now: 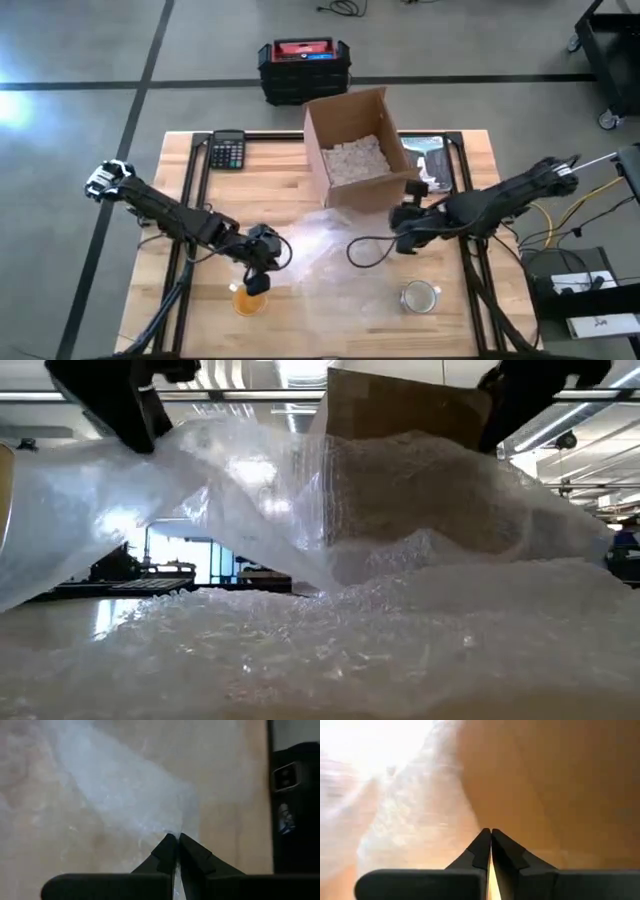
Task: Wrap mug
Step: Wrap the white cup in bubble wrap
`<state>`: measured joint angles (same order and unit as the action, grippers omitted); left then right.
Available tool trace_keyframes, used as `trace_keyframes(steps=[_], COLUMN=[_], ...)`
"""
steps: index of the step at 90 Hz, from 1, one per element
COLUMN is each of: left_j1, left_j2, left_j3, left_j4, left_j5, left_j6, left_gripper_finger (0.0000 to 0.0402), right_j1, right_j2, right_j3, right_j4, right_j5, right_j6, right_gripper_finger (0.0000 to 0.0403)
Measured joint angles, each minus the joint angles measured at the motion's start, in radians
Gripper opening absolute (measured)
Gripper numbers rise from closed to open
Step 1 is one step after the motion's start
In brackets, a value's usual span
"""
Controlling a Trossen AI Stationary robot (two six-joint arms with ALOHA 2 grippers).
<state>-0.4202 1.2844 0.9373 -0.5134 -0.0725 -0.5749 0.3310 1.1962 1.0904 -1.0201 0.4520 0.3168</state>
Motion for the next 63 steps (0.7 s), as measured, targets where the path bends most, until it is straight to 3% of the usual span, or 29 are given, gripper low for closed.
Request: trace_keyframes(steps=[25,42,63], left_j1=[0.001,0.002,0.003], left_j2=[-0.025,-0.021,-0.021], left_j3=[0.029,0.014,0.005], left_j4=[0.002,-0.001,0.003], left_j5=[-0.007,-0.007,-0.009], left_j6=[0.031,0.016,0.016], left_gripper_finger=[0.0,0.0,0.0], right_j1=[0.015,0.037,0.078], right_j2=[-0.01,0.077,0.214], right_j3=[-0.069,-0.131,-0.134], right_j4=[0.294,0.452,0.527], right_j5=[-0.364,-0.442,-0.49], right_j6=[-0.048,-0.051,-0.057], right_gripper_finger=[0.0,0.0019,0.0113])
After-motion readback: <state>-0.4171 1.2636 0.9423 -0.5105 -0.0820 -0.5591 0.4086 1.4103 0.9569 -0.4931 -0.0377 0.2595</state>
